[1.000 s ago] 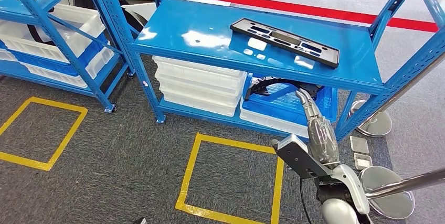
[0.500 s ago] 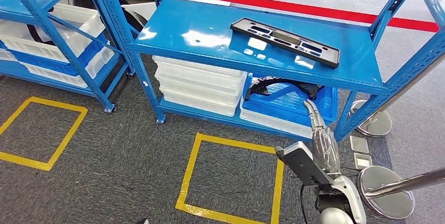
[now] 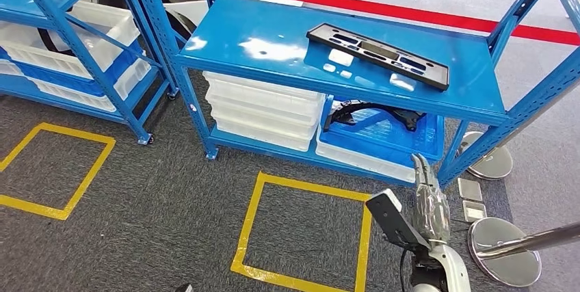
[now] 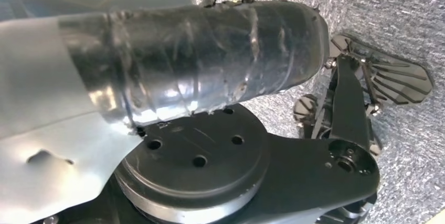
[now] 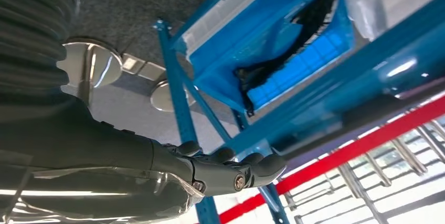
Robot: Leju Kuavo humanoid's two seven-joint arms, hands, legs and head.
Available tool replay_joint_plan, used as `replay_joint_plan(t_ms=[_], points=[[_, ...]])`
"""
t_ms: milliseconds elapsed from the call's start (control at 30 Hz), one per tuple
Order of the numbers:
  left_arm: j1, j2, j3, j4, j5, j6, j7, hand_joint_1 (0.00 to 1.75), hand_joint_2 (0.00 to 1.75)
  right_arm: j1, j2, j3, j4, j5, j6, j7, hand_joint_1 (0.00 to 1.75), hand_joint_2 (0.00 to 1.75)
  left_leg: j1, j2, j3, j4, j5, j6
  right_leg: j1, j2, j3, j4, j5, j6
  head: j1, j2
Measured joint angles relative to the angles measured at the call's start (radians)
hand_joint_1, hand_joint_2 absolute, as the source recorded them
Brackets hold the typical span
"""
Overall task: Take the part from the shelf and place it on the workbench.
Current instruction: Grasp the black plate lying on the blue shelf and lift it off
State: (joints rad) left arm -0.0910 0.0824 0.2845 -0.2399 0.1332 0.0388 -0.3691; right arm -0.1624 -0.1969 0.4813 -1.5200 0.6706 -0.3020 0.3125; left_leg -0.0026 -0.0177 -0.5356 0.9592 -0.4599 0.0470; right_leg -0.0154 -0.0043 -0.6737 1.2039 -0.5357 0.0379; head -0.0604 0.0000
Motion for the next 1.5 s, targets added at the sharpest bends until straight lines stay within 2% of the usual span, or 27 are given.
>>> replay_joint_plan(t_ms=[67,133,200,267,333,400,433,467,500,567,633,733,800,833,900,933,967,1000,1067,1100,1133,1200,1300,1367,1433,1467,1500], points=[[0.001,-0.001,0.000,0.000,-0.004,-0.001,0.003,0.00,0.00,0.010,-0.006,-0.006,0.007,0.015,-0.009,0.008,0.00,1.75,-0.003,-0.002,0.004,0.000,-0.003,-0.004,0.007,0.001,0.066,-0.147,0.071,-0.020,0.000,0.000],[0.000,-0.004,0.000,0.001,-0.006,-0.002,0.007,0.00,0.00,0.014,-0.011,-0.012,0.015,0.029,-0.020,0.018,0.00,1.75,-0.004,-0.001,0.003,0.000,-0.006,-0.012,0.016,-0.002,0.107,-0.240,0.101,-0.032,-0.002,0.000],[0.000,-0.006,0.000,0.001,-0.007,-0.003,0.008,0.00,0.00,0.022,-0.016,-0.019,0.024,0.037,-0.027,0.024,0.00,1.75,-0.003,0.000,0.003,-0.003,-0.007,-0.024,0.019,-0.002,0.111,-0.256,0.103,-0.036,-0.003,0.000],[0.000,-0.003,0.000,0.001,-0.007,-0.003,0.008,0.00,0.00,0.030,-0.021,-0.024,0.033,0.039,-0.029,0.025,0.00,1.75,-0.002,0.003,0.003,0.005,-0.018,-0.036,0.014,-0.001,0.120,-0.270,0.108,-0.043,-0.005,0.000],[0.000,0.001,0.000,0.001,-0.007,-0.004,0.009,0.00,0.00,0.033,-0.021,-0.027,0.039,0.040,-0.029,0.025,0.00,1.75,0.001,0.005,-0.029,0.081,-0.064,-0.048,0.008,-0.002,0.131,-0.284,0.113,-0.049,-0.007,0.000],[0.000,0.003,0.000,0.002,-0.006,-0.003,0.010,0.00,0.00,0.034,-0.021,-0.027,0.048,0.040,-0.027,0.023,0.00,1.75,0.007,0.006,-0.098,0.217,-0.124,-0.058,0.006,-0.003,0.134,-0.286,0.112,-0.052,-0.009,0.000],[0.001,0.004,0.000,0.003,-0.004,-0.002,0.011,0.00,0.00,0.034,-0.021,-0.027,0.054,0.039,-0.024,0.020,0.00,1.75,0.011,0.006,-0.125,0.267,-0.137,-0.063,0.005,-0.003,0.134,-0.284,0.110,-0.051,-0.009,0.000],[0.001,0.006,0.001,0.004,-0.003,-0.001,0.012,0.00,0.00,0.034,-0.020,-0.026,0.060,0.038,-0.022,0.019,0.00,1.75,0.015,0.006,-0.136,0.281,-0.130,-0.068,0.003,-0.002,0.134,-0.282,0.108,-0.050,-0.009,0.000],[0.002,0.007,0.002,0.005,-0.001,-0.001,0.012,0.00,0.00,0.033,-0.019,-0.026,0.066,0.038,-0.020,0.019,0.00,1.75,0.019,0.006,-0.125,0.254,-0.103,-0.072,0.001,-0.001,0.135,-0.279,0.106,-0.047,-0.009,0.000],[0.001,0.010,0.004,0.006,-0.001,-0.006,0.012,0.00,0.00,0.031,-0.017,-0.026,0.074,0.038,-0.022,0.023,0.00,1.75,0.026,0.008,-0.062,0.121,-0.034,-0.079,-0.004,0.001,0.136,-0.268,0.097,-0.036,-0.010,0.000],[-0.001,0.011,0.005,0.006,-0.001,-0.011,0.014,0.00,0.00,0.031,-0.019,-0.027,0.077,0.038,-0.024,0.026,0.00,1.75,0.028,0.006,-0.016,0.025,-0.005,-0.072,-0.003,0.002,0.135,-0.257,0.086,-0.021,-0.011,0.000],[-0.001,0.009,0.006,0.007,-0.002,-0.015,0.014,0.00,0.00,0.031,-0.019,-0.029,0.080,0.038,-0.024,0.025,0.00,1.75,0.024,0.002,-0.009,0.009,-0.007,-0.046,-0.005,0.003,0.136,-0.257,0.082,-0.003,-0.009,0.000],[-0.001,0.005,0.007,0.007,-0.003,-0.015,0.015,0.00,0.00,0.030,-0.019,-0.032,0.082,0.039,-0.024,0.020,0.00,1.75,0.025,0.003,-0.005,0.007,-0.006,-0.032,-0.008,0.002,0.121,-0.219,0.059,0.007,-0.008,0.000],[-0.001,0.003,0.007,0.007,-0.004,-0.016,0.016,0.00,0.00,0.029,-0.020,-0.034,0.084,0.039,-0.024,0.018,0.00,1.75,0.025,0.003,-0.003,0.006,-0.007,-0.026,-0.008,0.002,0.096,-0.167,0.033,0.010,-0.006,0.000],[-0.001,0.002,0.007,0.007,-0.005,-0.018,0.018,0.00,0.00,0.029,-0.020,-0.036,0.087,0.041,-0.024,0.013,0.00,1.75,0.021,0.002,0.000,0.006,-0.011,-0.019,-0.008,0.002,0.018,-0.020,-0.026,0.011,-0.005,0.000],[0.000,0.002,0.007,0.007,-0.006,-0.018,0.019,0.00,0.00,0.030,-0.020,-0.037,0.090,0.042,-0.024,0.011,0.00,1.75,0.018,0.002,0.002,0.006,-0.014,-0.016,-0.007,0.002,-0.018,0.039,-0.040,0.010,-0.005,0.000],[0.000,0.001,0.007,0.007,-0.007,-0.018,0.020,0.00,0.00,0.031,-0.020,-0.037,0.092,0.043,-0.024,0.010,0.00,1.75,0.015,0.002,0.005,0.006,-0.017,-0.014,-0.006,0.002,-0.039,0.064,-0.035,0.006,-0.005,0.000],[0.001,0.001,0.008,0.007,-0.008,-0.019,0.020,0.00,0.00,0.032,-0.020,-0.037,0.094,0.044,-0.024,0.008,0.00,1.75,0.011,0.001,0.011,0.006,-0.021,-0.013,-0.004,0.002,-0.038,0.046,-0.009,0.000,-0.005,0.000],[0.002,-0.001,0.008,0.007,-0.011,-0.022,0.021,0.00,0.00,0.030,-0.020,-0.040,0.097,0.049,-0.024,0.004,0.00,1.75,0.005,-0.001,0.027,0.005,-0.031,-0.012,0.007,0.003,0.015,-0.090,0.076,-0.024,-0.005,0.000],[0.001,-0.003,0.008,0.007,-0.012,-0.024,0.021,0.00,0.00,0.029,-0.020,-0.041,0.097,0.050,-0.024,0.003,0.00,1.75,0.002,-0.001,0.032,0.005,-0.037,-0.013,0.014,0.002,0.046,-0.158,0.106,-0.039,-0.007,0.000],[0.000,-0.006,0.008,0.008,-0.012,-0.026,0.022,0.00,0.00,0.027,-0.020,-0.042,0.097,0.051,-0.024,0.003,0.00,1.75,0.002,-0.002,0.034,0.004,-0.040,-0.016,0.021,0.002,0.067,-0.207,0.122,-0.050,-0.008,0.000],[-0.002,-0.011,0.008,0.009,-0.012,-0.028,0.024,0.00,0.00,0.025,-0.021,-0.043,0.097,0.051,-0.024,0.003,0.00,1.75,0.005,-0.002,0.035,-0.001,-0.045,-0.027,0.029,0.001,0.081,-0.238,0.119,-0.060,-0.009,0.000],[-0.002,-0.006,0.008,0.009,-0.012,-0.029,0.022,0.00,0.00,0.026,-0.020,-0.046,0.097,0.052,-0.024,0.002,0.00,1.75,0.004,0.003,0.043,0.007,-0.062,-0.043,0.021,0.002,0.112,-0.273,0.118,-0.061,-0.009,0.000],[-0.003,-0.002,0.008,0.009,-0.013,-0.030,0.022,0.00,0.00,0.025,-0.018,-0.047,0.098,0.055,-0.024,0.001,0.00,1.75,0.008,0.006,-0.003,0.108,-0.103,-0.054,0.015,0.000,0.139,-0.293,0.114,-0.063,-0.013,0.000],[-0.002,0.001,0.008,0.009,-0.013,-0.031,0.024,0.00,0.00,0.024,-0.018,-0.047,0.100,0.057,-0.024,0.000,0.00,1.75,0.015,0.006,-0.089,0.246,-0.143,-0.063,0.014,-0.001,0.154,-0.295,0.102,-0.064,-0.014,0.000],[0.000,0.003,0.008,0.010,-0.013,-0.031,0.024,0.00,0.00,0.024,-0.018,-0.047,0.101,0.057,-0.024,0.000,0.00,1.75,0.018,0.006,-0.118,0.281,-0.140,-0.067,0.014,0.000,0.160,-0.293,0.094,-0.062,-0.014,0.000],[0.003,0.005,0.008,0.010,-0.014,-0.031,0.023,0.00,0.00,0.025,-0.018,-0.047,0.101,0.058,-0.023,0.000,0.00,1.75,0.021,0.006,-0.130,0.278,-0.117,-0.071,0.013,0.001,0.168,-0.290,0.086,-0.060,-0.014,0.000]])
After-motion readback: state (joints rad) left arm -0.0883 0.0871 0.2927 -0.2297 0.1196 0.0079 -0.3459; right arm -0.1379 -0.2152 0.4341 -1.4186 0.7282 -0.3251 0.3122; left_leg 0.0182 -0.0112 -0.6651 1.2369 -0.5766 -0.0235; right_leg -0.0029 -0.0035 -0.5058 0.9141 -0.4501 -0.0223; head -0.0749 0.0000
